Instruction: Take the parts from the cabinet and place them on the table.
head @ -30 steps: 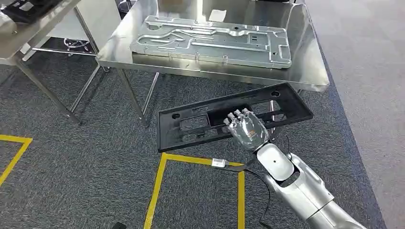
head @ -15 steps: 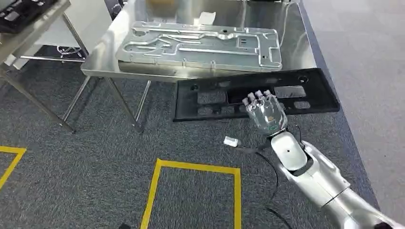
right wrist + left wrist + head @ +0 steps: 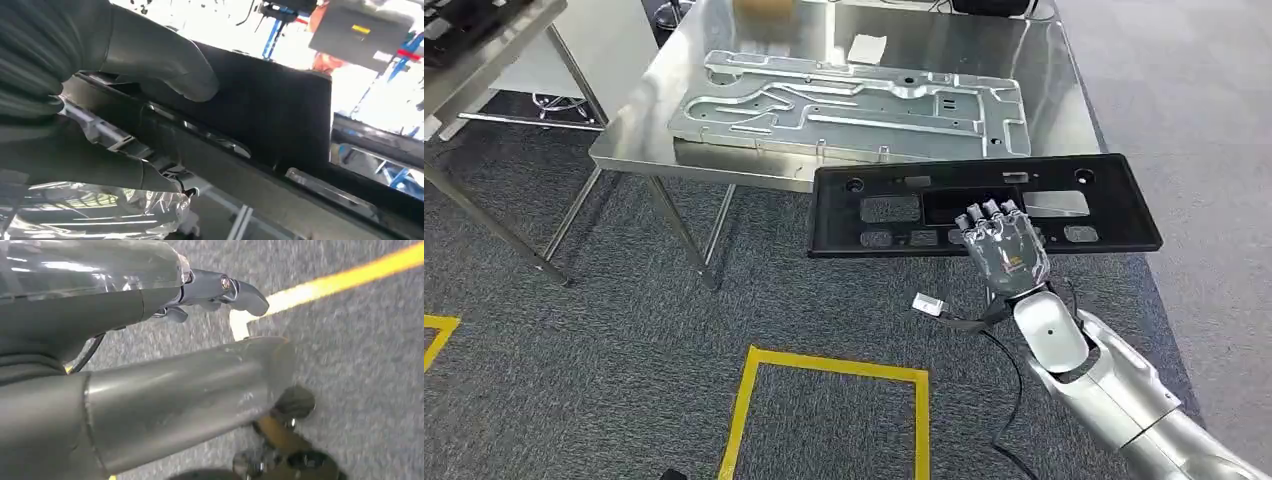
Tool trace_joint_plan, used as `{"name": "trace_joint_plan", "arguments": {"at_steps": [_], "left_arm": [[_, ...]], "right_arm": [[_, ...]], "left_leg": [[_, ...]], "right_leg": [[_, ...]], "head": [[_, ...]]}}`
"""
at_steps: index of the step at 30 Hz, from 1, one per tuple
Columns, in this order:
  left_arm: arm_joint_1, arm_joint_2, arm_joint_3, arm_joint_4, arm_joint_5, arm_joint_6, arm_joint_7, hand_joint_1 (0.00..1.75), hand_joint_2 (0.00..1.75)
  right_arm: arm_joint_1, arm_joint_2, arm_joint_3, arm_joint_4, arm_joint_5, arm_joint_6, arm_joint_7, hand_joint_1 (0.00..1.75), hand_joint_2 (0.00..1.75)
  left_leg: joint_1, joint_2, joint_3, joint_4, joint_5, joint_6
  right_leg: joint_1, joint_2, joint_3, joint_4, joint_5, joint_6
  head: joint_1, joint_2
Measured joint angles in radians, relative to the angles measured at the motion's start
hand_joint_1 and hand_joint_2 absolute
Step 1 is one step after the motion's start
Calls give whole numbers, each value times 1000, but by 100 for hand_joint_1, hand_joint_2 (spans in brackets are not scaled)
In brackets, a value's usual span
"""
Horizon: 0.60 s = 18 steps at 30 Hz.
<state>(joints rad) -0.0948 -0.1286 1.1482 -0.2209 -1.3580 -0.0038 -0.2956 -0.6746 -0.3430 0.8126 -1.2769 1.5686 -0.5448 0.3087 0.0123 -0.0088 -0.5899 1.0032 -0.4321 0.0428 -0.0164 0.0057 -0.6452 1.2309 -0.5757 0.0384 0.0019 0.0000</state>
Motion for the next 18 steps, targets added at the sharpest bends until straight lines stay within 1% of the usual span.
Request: {"name": "trace_joint_plan", "arguments": {"at_steps": [1,2,3,4,5,6,7,9,11,12,13,14,15,16,17,18], "left_arm": [[1,0,0,0,0,0,-1,0,0],[2,0,0,0,0,0,-1,0,0],[2,0,0,0,0,-1,-1,0,0],[2,0,0,0,-4,-3,-2,0,0],[2,0,0,0,-5,-4,-2,0,0],[1,0,0,0,-5,-5,-2,0,0],[2,0,0,0,-5,-6,-2,0,0],[2,0,0,0,-5,-6,-2,0,0],[2,0,0,0,-5,-6,-2,0,0],[-3,0,-1,0,-7,-8,-2,0,0],[-6,0,0,0,-7,-8,-1,0,0],[-5,0,-1,0,-7,-9,-2,0,0],[-7,0,-1,0,-8,-9,-2,0,0],[-9,0,-1,0,-8,-9,-2,0,0],[-10,0,-1,0,-11,-9,-2,0,0],[-9,2,-1,0,-15,-9,-1,0,0]], "right_arm": [[10,5,-11,8,0,0,-15,175,175],[22,10,-19,15,0,-1,-26,175,175],[31,15,-27,21,0,-2,-45,175,175],[38,29,-42,32,0,-2,-81,175,175],[43,46,-67,48,0,-2,-105,175,175],[47,58,-84,57,0,-2,-115,175,175],[49,65,-95,64,0,-3,-122,175,175],[49,65,-95,64,0,-3,-122,175,175],[49,66,-97,66,0,-3,-123,175,175],[47,75,-108,79,0,-8,-124,175,175],[48,82,-114,83,0,-7,-128,175,175],[52,104,-138,95,0,-8,-132,175,175],[50,108,-147,99,0,-8,-132,175,175],[48,114,-151,103,0,-8,-132,175,175],[49,119,-151,105,0,-8,-136,175,175],[50,127,-154,112,0,-8,-149,175,175]], "left_leg": [[0,-1,6,0,-7,0],[0,-3,14,0,-14,-1],[0,-5,25,0,-22,-2],[0,-6,39,1,-33,-5],[1,-6,56,1,-44,-9],[1,-5,68,1,-54,-13],[0,-6,63,-1,-61,-17],[0,-6,63,-1,-61,-17],[0,-6,64,0,-62,-18],[-2,-7,70,7,-69,-26],[-3,-9,67,2,-72,-31],[-1,-6,78,9,-83,-51],[1,0,58,69,-86,-53],[1,2,11,154,-103,-54],[1,2,-38,233,-133,-57],[1,2,-86,301,-172,-58]], "right_leg": [[0,0,-44,55,-27,1],[-1,0,-74,78,-34,4],[-4,-1,-83,63,-15,5],[-7,-1,-74,5,35,5],[-7,-2,-49,-77,96,3],[-8,-5,-27,-155,156,0],[-8,-8,-18,-199,199,-2],[-8,-8,-18,-199,199,-2],[-8,-9,-19,-209,206,-3],[2,-10,-22,-219,167,-11],[3,-10,-22,-214,165,-19],[-2,-5,2,-221,168,-42],[-2,-6,18,-225,158,-53],[0,-7,27,-225,150,-60],[2,-6,35,-225,142,-61],[3,-5,44,-225,133,-64]], "head": [[0,0],[1,0],[1,0],[0,0],[0,0],[1,0],[1,0],[1,0],[2,0],[-1,0],[0,0],[-5,0],[-4,0],[-7,0],[-8,0],[-7,0]]}}
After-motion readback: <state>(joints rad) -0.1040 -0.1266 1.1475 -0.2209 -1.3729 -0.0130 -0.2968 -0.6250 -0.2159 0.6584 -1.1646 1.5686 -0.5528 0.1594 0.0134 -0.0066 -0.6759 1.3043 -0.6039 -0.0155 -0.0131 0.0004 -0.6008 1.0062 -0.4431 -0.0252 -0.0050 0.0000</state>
